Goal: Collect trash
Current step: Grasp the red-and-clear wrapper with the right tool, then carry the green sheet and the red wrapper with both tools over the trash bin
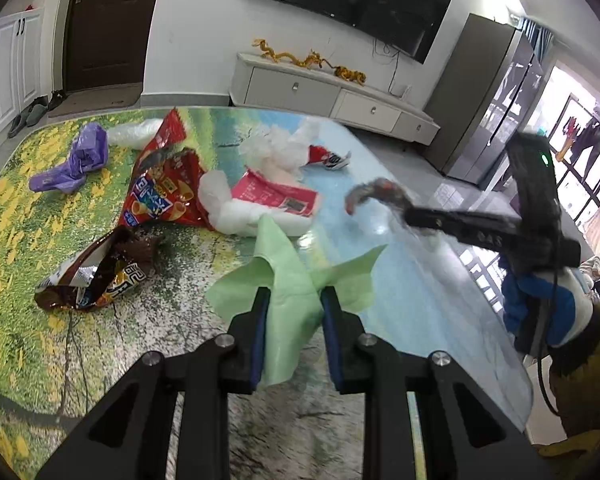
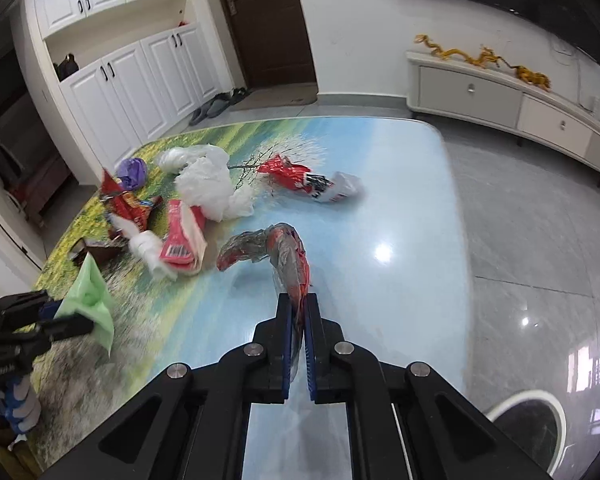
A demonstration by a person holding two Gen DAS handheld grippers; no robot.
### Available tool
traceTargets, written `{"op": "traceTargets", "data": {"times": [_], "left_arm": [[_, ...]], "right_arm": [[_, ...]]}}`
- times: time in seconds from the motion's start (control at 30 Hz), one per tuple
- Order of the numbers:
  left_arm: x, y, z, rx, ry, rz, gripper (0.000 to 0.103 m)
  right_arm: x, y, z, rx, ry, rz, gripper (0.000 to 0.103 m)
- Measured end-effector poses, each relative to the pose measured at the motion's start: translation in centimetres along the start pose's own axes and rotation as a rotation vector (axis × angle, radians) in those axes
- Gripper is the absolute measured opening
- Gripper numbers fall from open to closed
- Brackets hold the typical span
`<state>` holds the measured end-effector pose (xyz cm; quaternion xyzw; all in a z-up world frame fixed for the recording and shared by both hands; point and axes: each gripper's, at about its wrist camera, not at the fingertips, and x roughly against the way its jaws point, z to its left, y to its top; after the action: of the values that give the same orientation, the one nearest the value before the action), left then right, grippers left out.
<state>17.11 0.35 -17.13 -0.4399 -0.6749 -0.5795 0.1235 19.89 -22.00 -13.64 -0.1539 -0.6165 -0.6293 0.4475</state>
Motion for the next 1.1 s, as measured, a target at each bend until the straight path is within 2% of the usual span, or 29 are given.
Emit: {"op": "traceTargets", "data": {"times": [0.47, 0.67, 0.9, 1.1], "left_arm": [[6.8, -1.1, -4.6, -0.039, -0.014, -0.093, 0.023], [8.6, 0.2, -7.3, -0.063, -0.041, -0.124, 0.023], [6.7, 2.6, -13.6, -0.151, -0.085, -0.08, 0.023], [1.0, 5.0, -21.6, -0.258, -0.153, 0.029, 0.023]], "right_arm": [[12.4, -6.2, 1.6, -0.035, -0.032, -0.123, 0.006], [16.9, -8.7, 0.7, -0.078, -0.069, -0.191, 0.006], [21.1, -12.3, -4.0, -0.174, -0.136, -0.266, 0.006], [22.3, -16.6, -10.7, -0.336, -0.21, -0.285, 0.006]]}}
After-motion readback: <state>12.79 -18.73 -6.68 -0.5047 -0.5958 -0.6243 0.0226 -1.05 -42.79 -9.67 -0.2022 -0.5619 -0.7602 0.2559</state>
